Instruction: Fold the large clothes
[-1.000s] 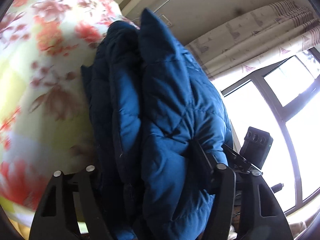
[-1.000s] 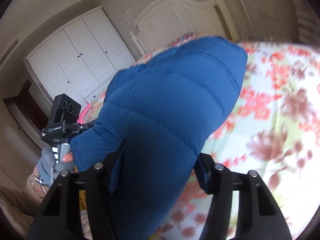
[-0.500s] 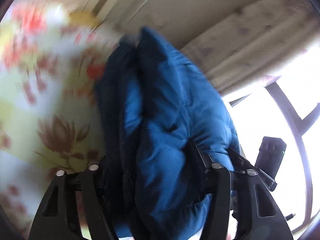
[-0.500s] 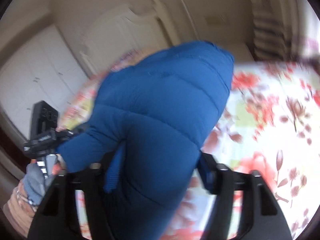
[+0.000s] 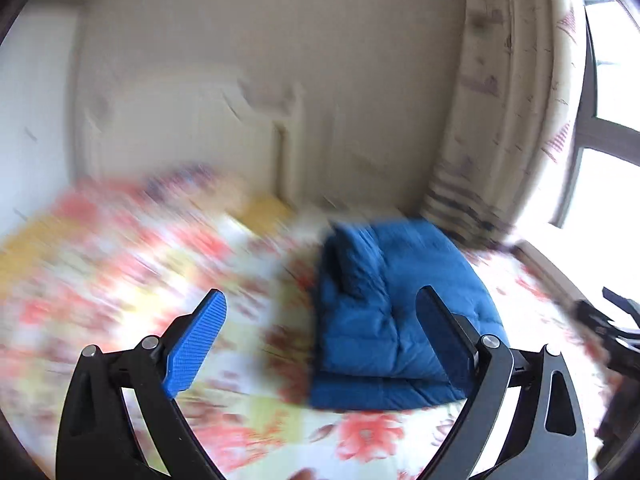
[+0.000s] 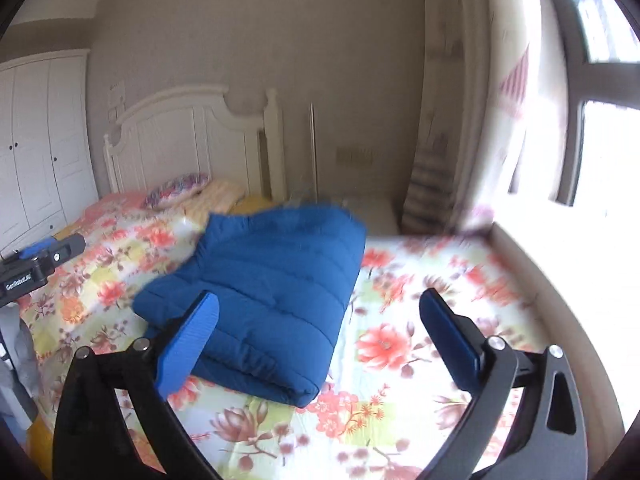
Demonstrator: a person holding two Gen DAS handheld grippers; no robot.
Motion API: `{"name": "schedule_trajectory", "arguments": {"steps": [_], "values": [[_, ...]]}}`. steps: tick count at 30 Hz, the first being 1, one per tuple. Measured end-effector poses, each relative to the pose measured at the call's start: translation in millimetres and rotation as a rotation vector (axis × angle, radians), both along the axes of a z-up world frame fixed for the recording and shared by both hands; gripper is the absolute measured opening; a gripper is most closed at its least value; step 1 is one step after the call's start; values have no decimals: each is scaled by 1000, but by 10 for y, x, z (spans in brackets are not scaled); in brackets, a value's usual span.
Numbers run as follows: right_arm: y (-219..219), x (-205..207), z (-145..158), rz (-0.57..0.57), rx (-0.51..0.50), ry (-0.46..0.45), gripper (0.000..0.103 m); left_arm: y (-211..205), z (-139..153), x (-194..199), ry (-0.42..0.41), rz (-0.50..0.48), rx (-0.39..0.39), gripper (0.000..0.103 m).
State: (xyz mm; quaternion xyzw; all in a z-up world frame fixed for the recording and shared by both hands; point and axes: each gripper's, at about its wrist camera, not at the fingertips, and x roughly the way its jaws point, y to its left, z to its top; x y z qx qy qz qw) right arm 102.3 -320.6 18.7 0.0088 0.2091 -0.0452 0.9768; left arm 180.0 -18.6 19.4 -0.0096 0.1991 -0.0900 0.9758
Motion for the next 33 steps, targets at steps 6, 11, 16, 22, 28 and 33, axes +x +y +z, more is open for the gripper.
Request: {"name": "schedule_trajectory", "arguments": {"steps": [6,11,16,22,28,33], "values": [[390,-814,259,-50,-117,-96,100,-139,395,-832,-191,53,82,92],[575,-1031,253,-56,-115,-71,100,-174,282,-1050,-142,2,58,92],[657,-945,199,-47,-114,-60,100,-238,165,-1051,-103,-11,65,92],[695,-867,134,-33,-114,-46,100,-254,42,-1026,-77,-19,64,92],[714,-894,154,-24,-116,-55,100,-265,29,-1063,-83,-11,72,92],[745,-902,163,-19,-116,-57,100,-274,27,-1076,-84,-10,77,92]]}}
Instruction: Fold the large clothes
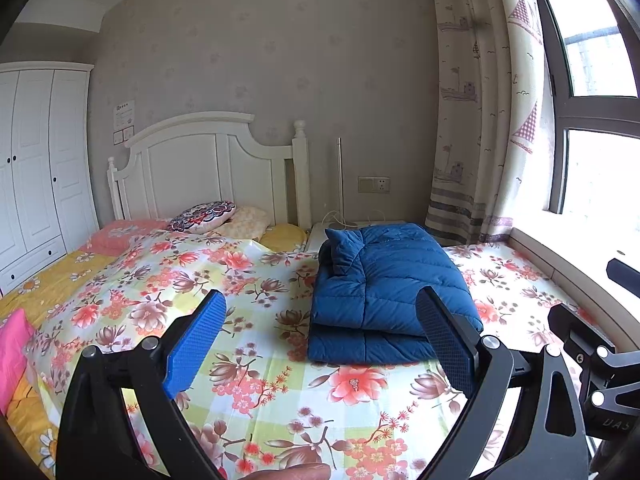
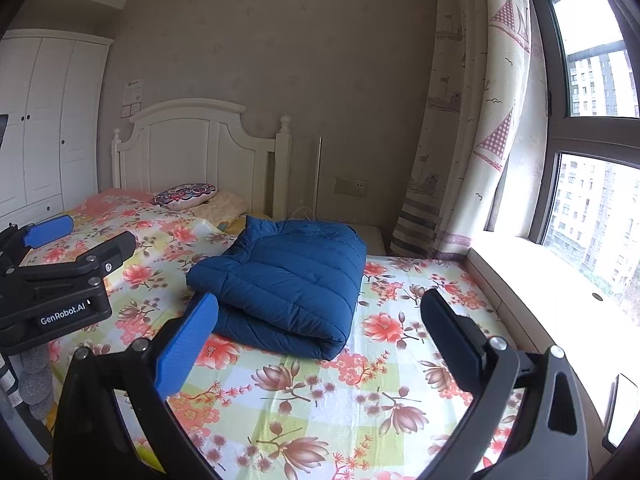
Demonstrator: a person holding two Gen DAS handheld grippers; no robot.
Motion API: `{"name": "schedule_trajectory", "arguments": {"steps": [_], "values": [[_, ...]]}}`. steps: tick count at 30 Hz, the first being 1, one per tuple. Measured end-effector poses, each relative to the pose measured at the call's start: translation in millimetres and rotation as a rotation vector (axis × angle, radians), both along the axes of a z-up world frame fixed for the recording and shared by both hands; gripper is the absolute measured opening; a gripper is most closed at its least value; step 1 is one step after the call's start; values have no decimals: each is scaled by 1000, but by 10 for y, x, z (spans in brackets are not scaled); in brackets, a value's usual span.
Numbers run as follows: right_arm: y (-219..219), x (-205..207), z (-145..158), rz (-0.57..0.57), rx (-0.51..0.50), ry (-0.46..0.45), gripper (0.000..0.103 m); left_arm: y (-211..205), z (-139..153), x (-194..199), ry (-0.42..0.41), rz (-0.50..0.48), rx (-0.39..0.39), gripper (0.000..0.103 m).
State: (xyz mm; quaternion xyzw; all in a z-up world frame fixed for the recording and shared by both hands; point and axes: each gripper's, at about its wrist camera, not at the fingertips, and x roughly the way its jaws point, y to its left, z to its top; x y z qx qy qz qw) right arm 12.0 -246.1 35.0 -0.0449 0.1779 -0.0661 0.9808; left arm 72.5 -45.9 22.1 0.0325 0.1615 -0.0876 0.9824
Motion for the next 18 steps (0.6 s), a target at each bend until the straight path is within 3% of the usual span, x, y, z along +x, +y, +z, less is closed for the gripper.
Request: {"name": "schedule_trajectory", "arguments": {"steps": [18], "values": [[49,-49,38,6,-2,-20,100,48,16,-24,-5,1,-1,92]]}}
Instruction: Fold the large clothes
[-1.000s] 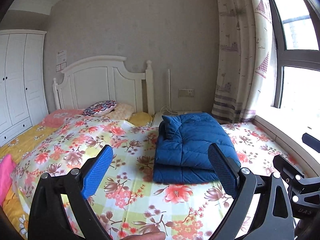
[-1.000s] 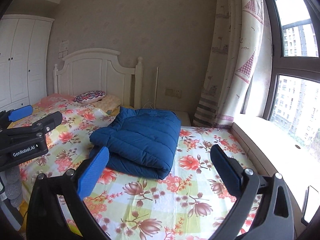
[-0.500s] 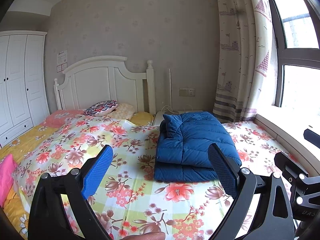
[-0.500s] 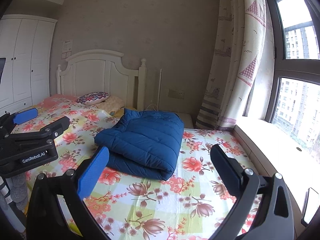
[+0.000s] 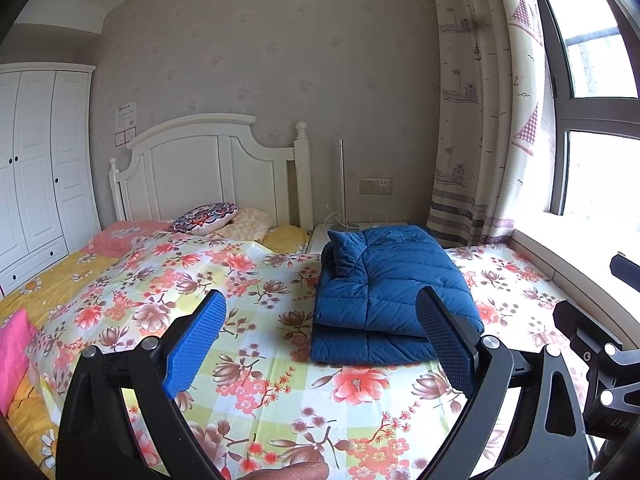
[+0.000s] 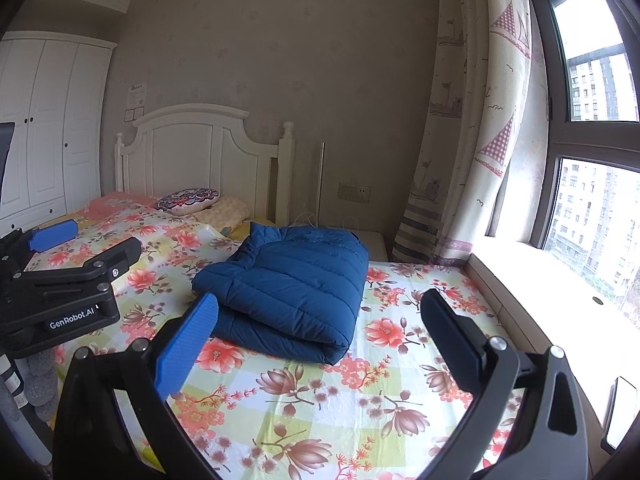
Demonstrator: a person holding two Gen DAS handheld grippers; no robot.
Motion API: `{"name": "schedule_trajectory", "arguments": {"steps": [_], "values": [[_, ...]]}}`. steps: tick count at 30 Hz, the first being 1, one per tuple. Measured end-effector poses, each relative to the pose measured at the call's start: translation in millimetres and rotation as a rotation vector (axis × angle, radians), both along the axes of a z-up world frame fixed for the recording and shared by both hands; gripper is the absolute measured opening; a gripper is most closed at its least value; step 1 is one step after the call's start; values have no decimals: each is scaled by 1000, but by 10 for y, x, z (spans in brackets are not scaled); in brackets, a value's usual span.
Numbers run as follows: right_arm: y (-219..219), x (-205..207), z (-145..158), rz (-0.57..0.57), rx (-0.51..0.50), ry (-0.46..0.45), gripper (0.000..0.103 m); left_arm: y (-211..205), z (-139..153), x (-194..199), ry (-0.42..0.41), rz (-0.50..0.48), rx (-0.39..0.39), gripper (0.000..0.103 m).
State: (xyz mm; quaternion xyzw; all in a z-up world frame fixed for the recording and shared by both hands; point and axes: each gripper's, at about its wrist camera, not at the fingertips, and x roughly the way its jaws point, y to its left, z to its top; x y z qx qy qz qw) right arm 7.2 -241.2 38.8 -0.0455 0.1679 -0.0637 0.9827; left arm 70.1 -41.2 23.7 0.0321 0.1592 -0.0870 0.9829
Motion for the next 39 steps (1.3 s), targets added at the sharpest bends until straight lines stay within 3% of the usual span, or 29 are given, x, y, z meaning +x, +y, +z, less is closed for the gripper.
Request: {"name": "schedule_trajectory", "arguments": {"steps": [23,31,34,36,39], "values": [[48,-36,41,-2,-5,-12,100,22,70,-57,-29,1,8,92],[41,51,-46,-2,-1,15,100,-39,-39,25,-26,-4,4,92],[-15,217,-212,1,11,69,100,-111,-180,223,46,-64,29,92],[-88,357,-311,15,15,111,100,-99,-284,456,142,-103,58,92],[-550,687,-328,26,32,191,100,280,-353,1090,239,-24,87,92]]}}
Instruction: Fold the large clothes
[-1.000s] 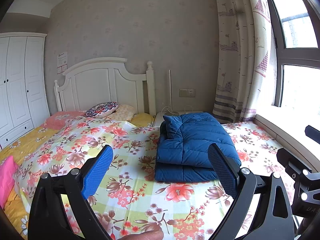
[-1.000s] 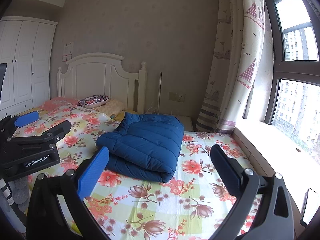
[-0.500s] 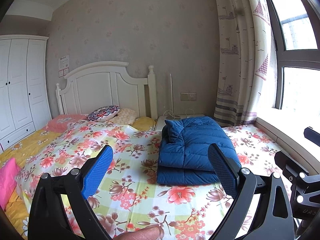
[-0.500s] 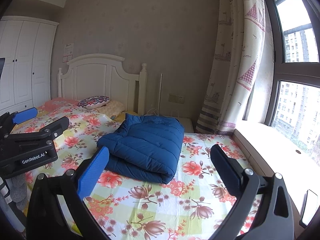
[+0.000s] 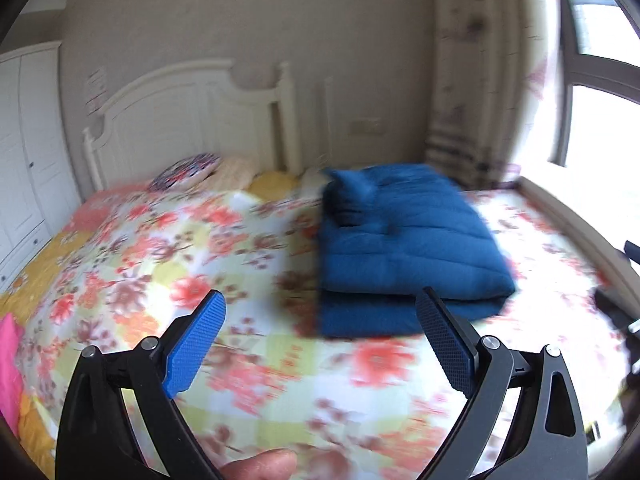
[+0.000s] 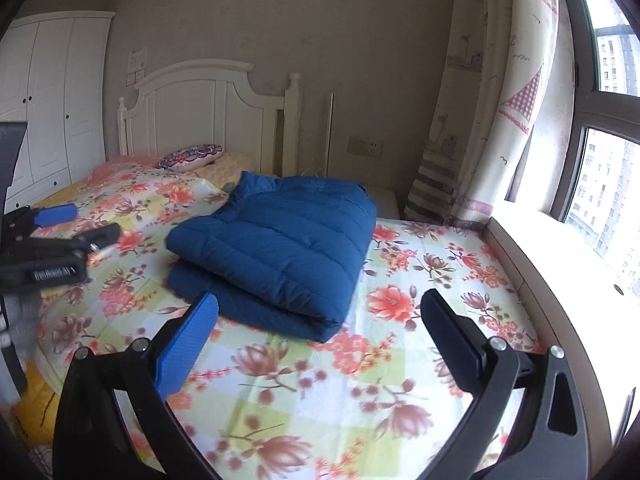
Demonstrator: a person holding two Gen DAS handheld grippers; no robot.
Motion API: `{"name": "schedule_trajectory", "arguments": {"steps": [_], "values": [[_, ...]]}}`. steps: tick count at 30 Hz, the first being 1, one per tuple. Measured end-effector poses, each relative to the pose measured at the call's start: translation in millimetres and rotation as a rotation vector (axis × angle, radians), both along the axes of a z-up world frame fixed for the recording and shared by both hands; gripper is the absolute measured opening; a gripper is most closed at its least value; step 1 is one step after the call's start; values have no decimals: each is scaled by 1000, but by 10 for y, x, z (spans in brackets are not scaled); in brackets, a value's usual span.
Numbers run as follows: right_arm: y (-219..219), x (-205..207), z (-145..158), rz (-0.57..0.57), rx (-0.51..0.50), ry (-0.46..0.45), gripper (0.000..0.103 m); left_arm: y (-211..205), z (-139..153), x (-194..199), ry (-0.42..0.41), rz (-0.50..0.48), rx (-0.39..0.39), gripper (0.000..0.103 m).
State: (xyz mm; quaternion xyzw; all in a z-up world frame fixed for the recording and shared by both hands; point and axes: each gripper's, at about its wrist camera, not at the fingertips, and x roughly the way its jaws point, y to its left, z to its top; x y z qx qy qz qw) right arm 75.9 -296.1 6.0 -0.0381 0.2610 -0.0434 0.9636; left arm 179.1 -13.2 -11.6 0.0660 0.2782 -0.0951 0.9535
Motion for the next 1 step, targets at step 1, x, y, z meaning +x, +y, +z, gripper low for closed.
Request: {"name": "schedule_trajectory", "arguments": {"steps": [1], "values": [[-361,127,65,-50,16,14,100,192,5,263,23,26,20,92]]}}
